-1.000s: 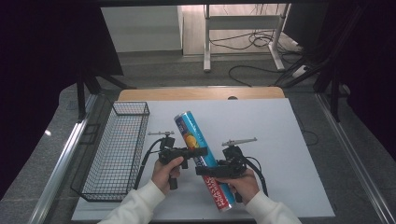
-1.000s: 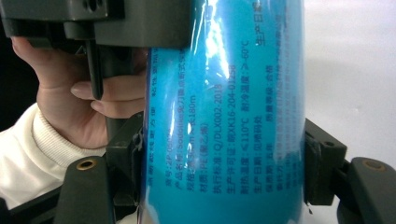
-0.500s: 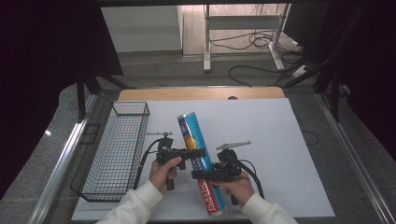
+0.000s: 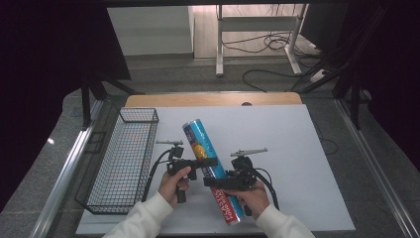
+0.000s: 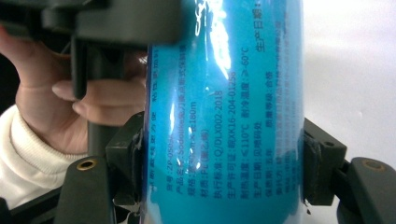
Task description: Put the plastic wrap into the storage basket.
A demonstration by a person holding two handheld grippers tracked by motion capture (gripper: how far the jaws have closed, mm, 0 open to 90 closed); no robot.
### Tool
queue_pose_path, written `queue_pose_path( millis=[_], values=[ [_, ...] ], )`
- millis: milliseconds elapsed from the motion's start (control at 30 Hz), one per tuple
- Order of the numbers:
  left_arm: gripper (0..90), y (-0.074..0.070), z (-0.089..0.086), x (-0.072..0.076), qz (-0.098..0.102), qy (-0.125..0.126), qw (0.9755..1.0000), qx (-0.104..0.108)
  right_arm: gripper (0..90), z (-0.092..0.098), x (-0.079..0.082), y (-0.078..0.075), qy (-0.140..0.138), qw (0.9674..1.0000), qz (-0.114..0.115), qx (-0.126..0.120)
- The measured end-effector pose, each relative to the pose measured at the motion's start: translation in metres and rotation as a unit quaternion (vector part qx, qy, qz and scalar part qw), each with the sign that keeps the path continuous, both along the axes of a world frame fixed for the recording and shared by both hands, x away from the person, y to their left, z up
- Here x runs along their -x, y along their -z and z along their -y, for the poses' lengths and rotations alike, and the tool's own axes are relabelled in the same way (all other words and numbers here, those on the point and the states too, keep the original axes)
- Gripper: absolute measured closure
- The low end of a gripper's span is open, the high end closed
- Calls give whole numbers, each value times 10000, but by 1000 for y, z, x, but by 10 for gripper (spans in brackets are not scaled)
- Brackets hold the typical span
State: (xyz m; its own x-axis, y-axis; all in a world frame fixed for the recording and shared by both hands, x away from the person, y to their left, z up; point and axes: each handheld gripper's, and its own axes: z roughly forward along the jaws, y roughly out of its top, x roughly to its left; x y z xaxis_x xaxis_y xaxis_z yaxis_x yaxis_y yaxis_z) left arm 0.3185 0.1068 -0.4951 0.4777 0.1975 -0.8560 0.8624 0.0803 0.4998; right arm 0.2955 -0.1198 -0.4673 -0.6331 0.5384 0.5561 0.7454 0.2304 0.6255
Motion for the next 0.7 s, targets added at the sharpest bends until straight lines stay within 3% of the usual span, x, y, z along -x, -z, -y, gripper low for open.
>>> queue_pose_path(
  millis=[100,167,300,433,567,700],
  values=[
    [209,0,4,2,24,18,10000,-10,321,0,-1,-2,15,9999,33,-112],
    [284,0,4,1,39,19,10000,3,321,0,-1,-3,10,9999,54,-115],
    [294,0,1,1,53,18,10000,-43,320,-1,0,-3,-32,9999,77,-116],
    [303,-5,2,4,254,-16,9993,-271,312,-2,-2,0,-154,9998,71,-135],
    [311,-7,1,4,325,29,9988,-360,254,-2,-3,3,-255,9992,-72,-309],
    [314,-14,-3,5,430,99,9984,-361,147,-2,3,-1,-338,9983,79,-463]
  ],
)
